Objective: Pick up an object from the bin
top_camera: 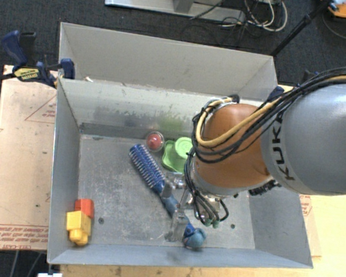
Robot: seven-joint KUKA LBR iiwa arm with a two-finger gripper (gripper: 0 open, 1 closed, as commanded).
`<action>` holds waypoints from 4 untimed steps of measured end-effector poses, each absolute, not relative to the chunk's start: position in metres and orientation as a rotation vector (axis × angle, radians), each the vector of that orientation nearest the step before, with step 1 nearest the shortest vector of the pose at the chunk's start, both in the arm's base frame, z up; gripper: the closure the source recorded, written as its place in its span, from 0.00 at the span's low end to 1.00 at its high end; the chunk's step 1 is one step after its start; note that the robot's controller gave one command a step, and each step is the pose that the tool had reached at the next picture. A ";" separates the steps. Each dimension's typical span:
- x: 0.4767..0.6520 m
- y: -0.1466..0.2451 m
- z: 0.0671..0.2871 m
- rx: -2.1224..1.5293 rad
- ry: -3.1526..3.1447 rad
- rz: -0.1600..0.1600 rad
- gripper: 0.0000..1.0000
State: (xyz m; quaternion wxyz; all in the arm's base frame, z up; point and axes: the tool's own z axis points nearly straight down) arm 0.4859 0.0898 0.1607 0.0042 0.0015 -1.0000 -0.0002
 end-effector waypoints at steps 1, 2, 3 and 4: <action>0.549 0.073 0.140 0.132 -3.143 0.000 0.00; 0.592 0.075 0.068 -0.083 -3.144 -0.004 0.00; 0.594 0.075 0.074 -0.086 -3.154 -0.006 1.00; 0.591 0.089 0.216 -0.033 -3.151 -0.003 1.00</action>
Offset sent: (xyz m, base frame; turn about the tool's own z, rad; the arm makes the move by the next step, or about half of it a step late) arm 0.0608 -0.0158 -0.0192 -0.0834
